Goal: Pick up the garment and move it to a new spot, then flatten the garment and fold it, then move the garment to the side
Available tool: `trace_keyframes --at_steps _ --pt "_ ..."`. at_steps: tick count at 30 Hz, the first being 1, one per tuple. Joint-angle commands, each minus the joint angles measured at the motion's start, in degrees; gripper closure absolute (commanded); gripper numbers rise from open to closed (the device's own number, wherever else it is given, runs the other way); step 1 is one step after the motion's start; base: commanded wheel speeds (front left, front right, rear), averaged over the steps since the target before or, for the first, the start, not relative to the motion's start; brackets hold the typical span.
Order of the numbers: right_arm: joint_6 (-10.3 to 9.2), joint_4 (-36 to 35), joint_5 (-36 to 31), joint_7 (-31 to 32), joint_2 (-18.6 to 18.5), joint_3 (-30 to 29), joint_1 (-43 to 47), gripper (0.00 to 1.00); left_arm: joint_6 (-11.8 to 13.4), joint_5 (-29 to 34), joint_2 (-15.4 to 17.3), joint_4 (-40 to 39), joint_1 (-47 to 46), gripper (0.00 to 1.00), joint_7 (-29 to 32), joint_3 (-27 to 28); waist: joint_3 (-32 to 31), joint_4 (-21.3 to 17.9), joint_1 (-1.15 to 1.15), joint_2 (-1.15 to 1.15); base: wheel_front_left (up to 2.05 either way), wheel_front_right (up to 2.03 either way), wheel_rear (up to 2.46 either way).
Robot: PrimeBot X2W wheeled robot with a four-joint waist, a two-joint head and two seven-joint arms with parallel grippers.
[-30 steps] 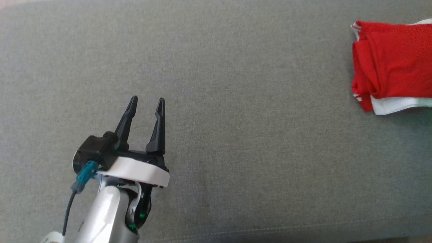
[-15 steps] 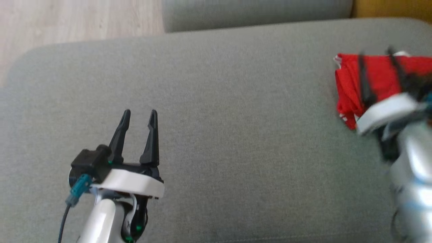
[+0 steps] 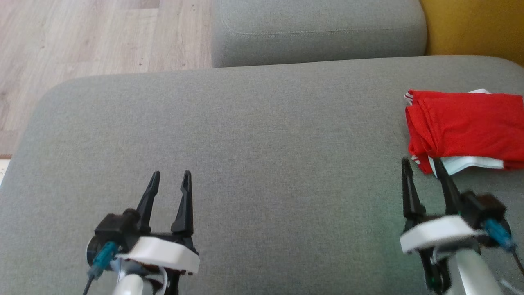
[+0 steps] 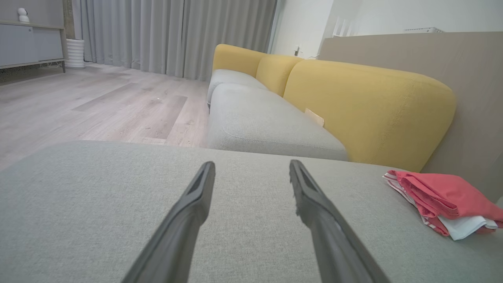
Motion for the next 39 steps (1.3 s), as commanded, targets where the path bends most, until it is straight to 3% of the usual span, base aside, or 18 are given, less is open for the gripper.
trace_keyframes --at_steps 1,10,15,29,39 --pt "-0.05 -3.0 -0.4 -0.7 0.6 0.5 -0.1 0.00 0.5 0.5 0.1 -2.0 -1.4 0.00 -0.7 2.2 -0.2 0.1 0.00 0.00 0.00 0.00 0.00" --pt "-0.05 -8.1 0.6 -0.8 1.1 0.7 4.5 0.00 1.3 1.9 0.1 -2.3 0.9 0.00 -0.7 2.6 -0.5 0.0 0.00 0.00 0.00 0.00 0.00" --pt "-0.05 -8.8 0.8 -0.8 1.1 1.1 4.7 0.00 1.9 -1.0 0.1 -2.5 1.1 0.00 -0.7 4.3 -0.5 -0.2 0.00 0.00 0.00 0.00 0.00" --pt "-0.05 -8.9 0.9 -0.8 1.1 1.1 4.7 0.00 -0.2 -1.8 0.1 -4.6 1.5 0.00 -0.7 5.1 -0.7 -0.4 0.00 0.00 0.00 0.00 0.00" --pt "-0.05 -8.7 0.9 -0.8 1.1 1.4 4.7 0.00 -0.3 -3.4 0.1 -4.7 1.7 0.00 -0.7 5.6 -0.8 -0.4 0.00 0.00 0.00 0.00 0.00"
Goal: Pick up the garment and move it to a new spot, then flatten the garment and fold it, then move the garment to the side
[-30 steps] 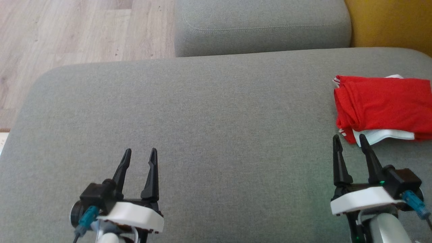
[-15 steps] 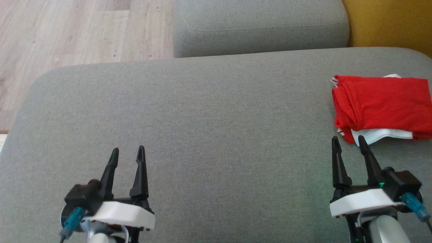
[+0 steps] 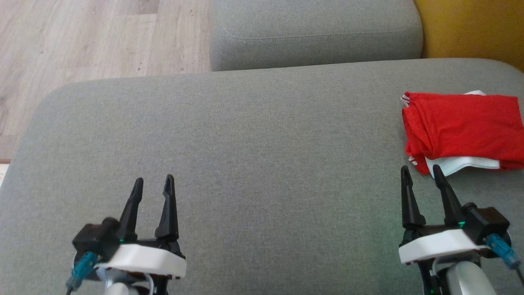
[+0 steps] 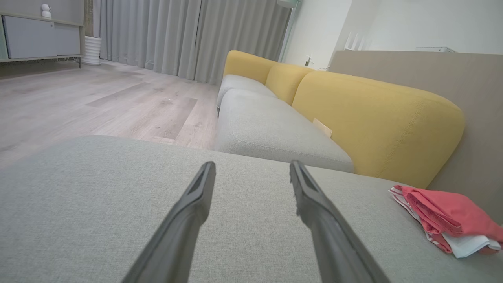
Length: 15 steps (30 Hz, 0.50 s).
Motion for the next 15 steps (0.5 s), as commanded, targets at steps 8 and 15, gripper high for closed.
trace_keyframes --at_steps 8,15 --pt "0.00 3.2 1.8 0.6 0.1 0.1 1.0 1.00 -0.4 -2.7 0.0 3.5 1.0 1.00 0.5 0.0 0.0 0.0 0.00 0.00 0.00 0.00 0.00" --pt "0.00 3.0 5.8 1.6 0.1 -0.3 0.7 1.00 -0.7 -6.5 0.2 3.8 0.5 1.00 1.3 0.6 0.1 -0.1 0.00 0.00 0.00 0.00 0.00"
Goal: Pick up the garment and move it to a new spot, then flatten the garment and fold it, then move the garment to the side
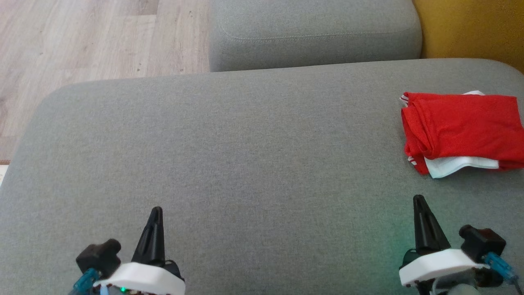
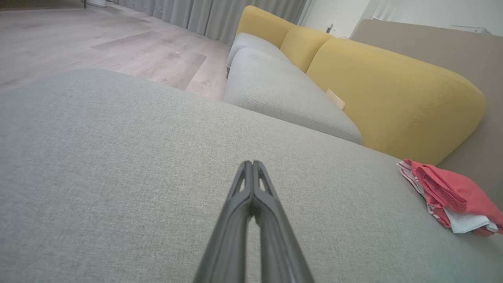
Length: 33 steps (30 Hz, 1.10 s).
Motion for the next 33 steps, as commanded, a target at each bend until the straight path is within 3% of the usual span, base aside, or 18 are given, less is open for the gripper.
trace_keyframes --at_steps 1,33 --pt "0.00 -2.1 1.4 0.4 -0.1 -0.4 -2.5 1.00 -0.3 -1.2 0.3 -1.6 -2.8 1.00 0.2 0.7 0.0 0.0 0.00 0.00 0.00 0.00 0.00" --pt "-0.02 -3.1 22.4 5.7 -0.2 -2.4 -4.0 1.00 -2.4 -20.7 1.1 0.2 -5.6 1.00 4.7 4.1 0.5 -0.4 0.00 0.00 0.00 0.00 0.00"
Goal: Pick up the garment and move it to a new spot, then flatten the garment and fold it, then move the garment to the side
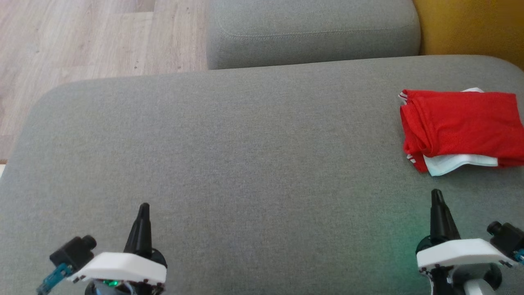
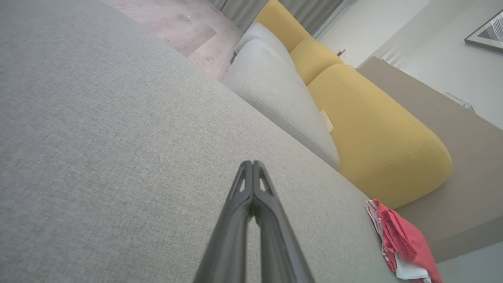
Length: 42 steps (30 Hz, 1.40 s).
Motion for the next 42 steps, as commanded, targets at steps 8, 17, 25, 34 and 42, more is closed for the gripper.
trace_keyframes --at_steps 8,17,25,34,42 --pt "-0.02 -2.4 6.6 1.7 -0.2 -0.6 -3.2 1.00 -1.1 -5.9 0.9 -1.2 -3.9 1.00 1.5 2.5 0.1 -0.1 0.00 0.00 0.00 0.00 0.00" --pt "-0.03 -2.7 12.5 3.2 -0.2 -1.1 -3.6 1.00 -1.7 -11.3 1.0 -0.8 -4.7 1.00 2.8 3.6 0.3 -0.2 0.00 0.00 0.00 0.00 0.00" --pt "-0.03 -2.9 17.8 4.5 -0.2 -1.6 -4.0 1.00 -2.2 -16.0 1.0 -0.4 -5.3 1.00 4.1 4.6 0.4 -0.3 0.00 0.00 0.00 0.00 0.00" --pt "-0.03 -3.2 23.7 6.0 -0.2 -2.2 -4.4 1.00 -2.7 -21.3 1.1 0.1 -6.1 1.00 5.5 5.8 0.5 -0.4 0.00 0.00 0.00 0.00 0.00" --pt "-0.04 -3.5 28.9 7.3 -0.2 -2.7 -4.8 1.00 -3.3 -26.0 1.1 0.5 -6.8 1.00 6.8 6.9 0.7 -0.5 0.00 0.00 0.00 0.00 0.00"
